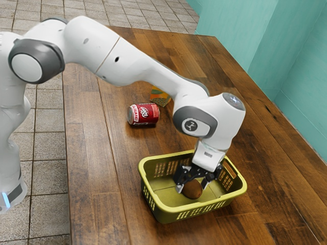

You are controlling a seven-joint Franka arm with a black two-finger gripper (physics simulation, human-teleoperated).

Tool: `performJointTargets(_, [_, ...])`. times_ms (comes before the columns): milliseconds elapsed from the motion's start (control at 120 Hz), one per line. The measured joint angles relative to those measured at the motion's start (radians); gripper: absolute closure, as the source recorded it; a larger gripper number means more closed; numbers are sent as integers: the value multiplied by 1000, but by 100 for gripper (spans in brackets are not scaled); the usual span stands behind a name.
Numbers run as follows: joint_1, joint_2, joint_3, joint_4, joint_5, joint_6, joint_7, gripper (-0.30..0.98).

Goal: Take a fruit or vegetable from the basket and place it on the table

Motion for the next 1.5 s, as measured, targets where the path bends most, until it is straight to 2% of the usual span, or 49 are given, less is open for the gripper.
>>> performJointTargets(317, [5, 16, 3, 0, -1, 6, -24, 0])
performJointTargets(433, [6, 22, 7, -8, -3, 13, -31, 23])
performJointTargets(617, [8, 16, 8, -8, -5, 29, -40, 42])
performJointTargets(692, [7, -36, 6, 14, -4, 27, -43, 44])
performJointTargets(808, [8, -138, 9, 130, 0, -35, -47, 42])
performJointTargets(950, [22, -188, -17, 212, -2, -116, -51, 42])
performJointTargets(1058, [64, -154, -133, 277, -2, -150, -58, 42])
performJointTargets(1208, [9, -2, -344, 394, 19, -169, -78, 43])
performJointTargets(1292, [5, 38, -396, 423, 51, -169, -93, 42])
performJointTargets(1392, [7, 48, -407, 425, 68, -169, -108, 22])
performJointTargets(1500, [7, 54, -409, 422, 81, -169, -120, 10])
